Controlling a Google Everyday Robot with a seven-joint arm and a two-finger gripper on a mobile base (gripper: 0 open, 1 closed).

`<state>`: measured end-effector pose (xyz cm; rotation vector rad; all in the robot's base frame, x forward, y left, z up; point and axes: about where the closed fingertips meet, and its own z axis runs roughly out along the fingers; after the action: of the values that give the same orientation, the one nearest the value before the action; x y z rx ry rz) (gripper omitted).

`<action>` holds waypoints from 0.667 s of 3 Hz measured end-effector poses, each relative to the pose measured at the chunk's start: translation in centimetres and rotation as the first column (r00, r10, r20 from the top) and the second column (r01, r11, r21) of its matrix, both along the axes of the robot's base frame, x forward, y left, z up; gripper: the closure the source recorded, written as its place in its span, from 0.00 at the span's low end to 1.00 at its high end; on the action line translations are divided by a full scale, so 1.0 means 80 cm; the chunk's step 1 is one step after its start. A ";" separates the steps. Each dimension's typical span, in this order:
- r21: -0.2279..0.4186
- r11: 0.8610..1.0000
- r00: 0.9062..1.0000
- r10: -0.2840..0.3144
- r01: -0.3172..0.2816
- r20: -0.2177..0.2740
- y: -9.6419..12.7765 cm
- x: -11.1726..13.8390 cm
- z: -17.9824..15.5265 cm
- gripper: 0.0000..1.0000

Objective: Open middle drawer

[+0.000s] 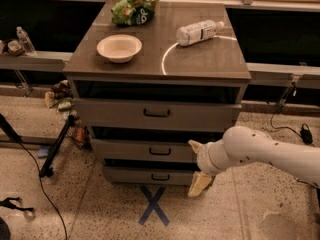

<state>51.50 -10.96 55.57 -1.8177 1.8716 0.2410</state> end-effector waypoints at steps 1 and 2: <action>0.000 1.000 1.000 0.013 -0.013 -0.006 -0.004 0.015 -0.035 0.00; -0.011 1.000 0.999 0.011 -0.011 0.030 -0.016 0.051 -0.075 0.00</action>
Offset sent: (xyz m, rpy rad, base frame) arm 0.0570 -0.0214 -0.0813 -0.0235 -0.0404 0.0004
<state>55.56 -12.27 49.58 -1.8293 1.8462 0.2070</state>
